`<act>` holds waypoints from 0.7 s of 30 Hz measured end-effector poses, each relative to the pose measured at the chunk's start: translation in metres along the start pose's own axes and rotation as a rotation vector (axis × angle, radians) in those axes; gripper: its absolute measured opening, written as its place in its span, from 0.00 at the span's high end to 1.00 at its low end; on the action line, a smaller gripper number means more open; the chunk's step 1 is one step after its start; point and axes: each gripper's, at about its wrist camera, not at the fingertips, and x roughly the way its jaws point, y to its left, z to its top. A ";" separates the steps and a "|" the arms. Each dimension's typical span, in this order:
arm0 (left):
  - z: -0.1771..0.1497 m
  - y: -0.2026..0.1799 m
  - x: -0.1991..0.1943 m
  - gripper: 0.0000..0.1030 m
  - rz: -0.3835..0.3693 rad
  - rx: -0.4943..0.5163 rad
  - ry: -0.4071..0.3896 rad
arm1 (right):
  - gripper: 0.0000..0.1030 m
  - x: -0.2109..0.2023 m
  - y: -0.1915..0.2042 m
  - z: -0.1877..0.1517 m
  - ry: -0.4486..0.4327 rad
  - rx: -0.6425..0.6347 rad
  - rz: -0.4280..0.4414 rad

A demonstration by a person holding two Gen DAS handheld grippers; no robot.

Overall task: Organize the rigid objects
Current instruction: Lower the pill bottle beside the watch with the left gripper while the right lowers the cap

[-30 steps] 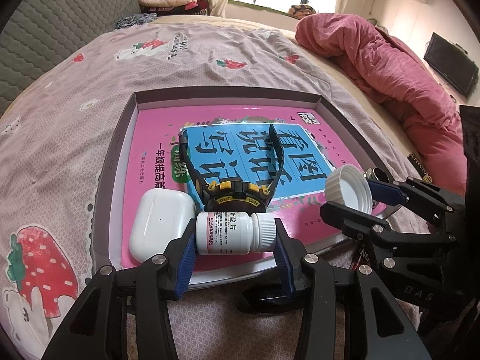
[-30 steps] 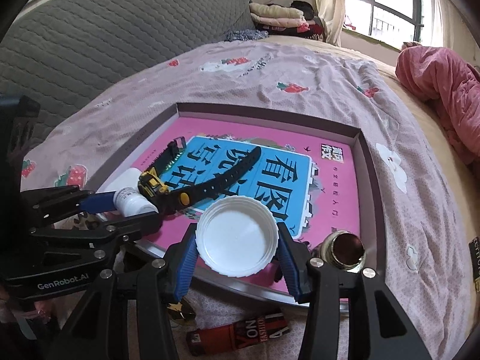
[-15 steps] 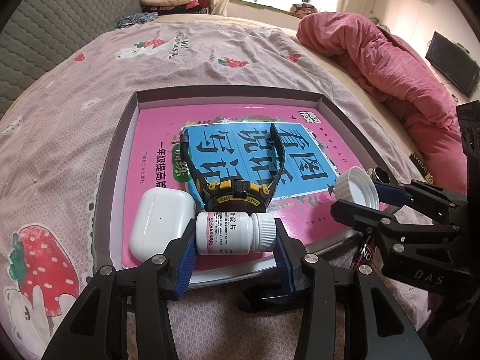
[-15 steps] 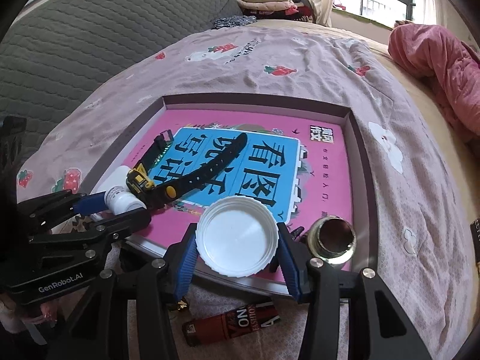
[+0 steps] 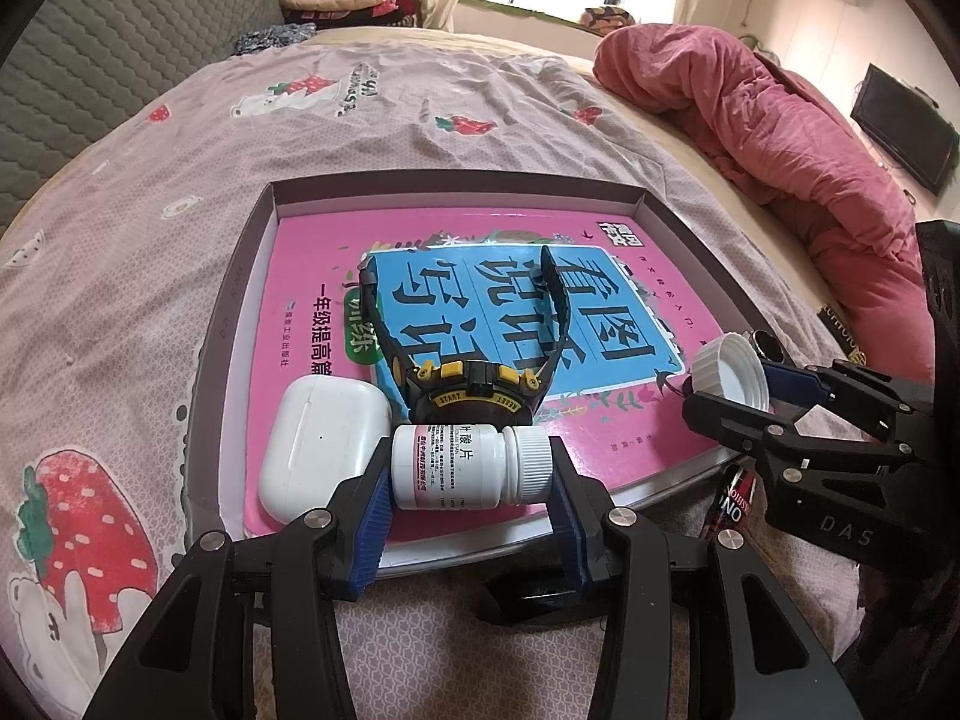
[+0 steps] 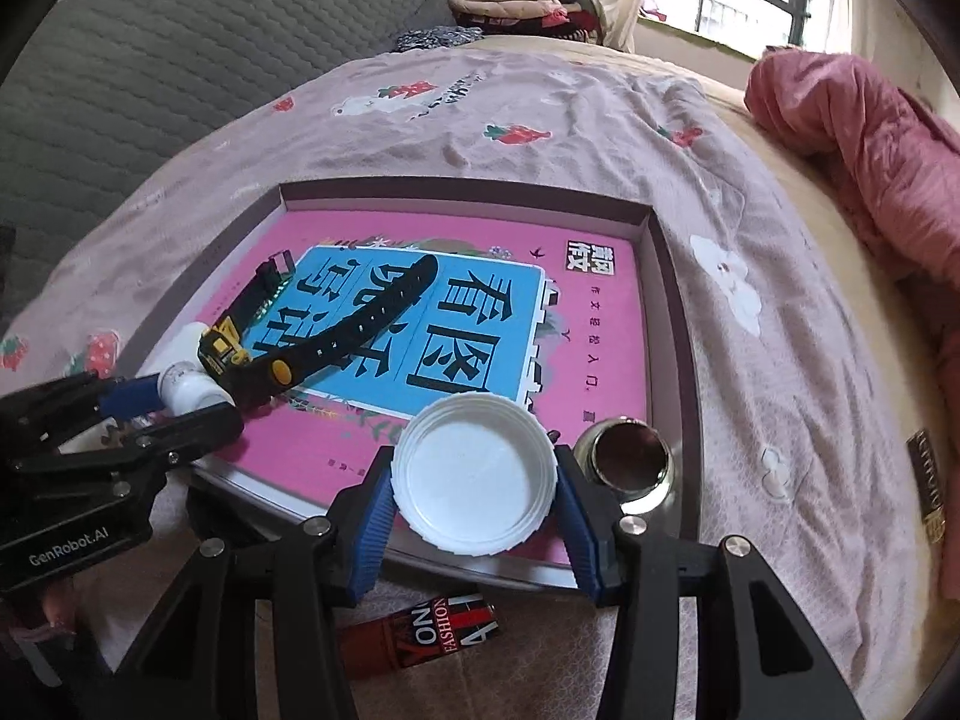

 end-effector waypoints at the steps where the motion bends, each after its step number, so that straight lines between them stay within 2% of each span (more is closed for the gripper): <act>1: 0.000 0.000 0.000 0.53 0.000 0.001 0.000 | 0.51 0.000 -0.001 0.000 -0.001 0.009 0.004; 7: 0.000 0.000 0.000 0.53 0.001 0.000 0.000 | 0.51 -0.002 -0.007 -0.001 -0.010 0.042 0.038; 21: 0.000 0.000 0.001 0.53 0.003 -0.001 0.000 | 0.51 -0.002 -0.002 -0.003 -0.004 0.013 0.011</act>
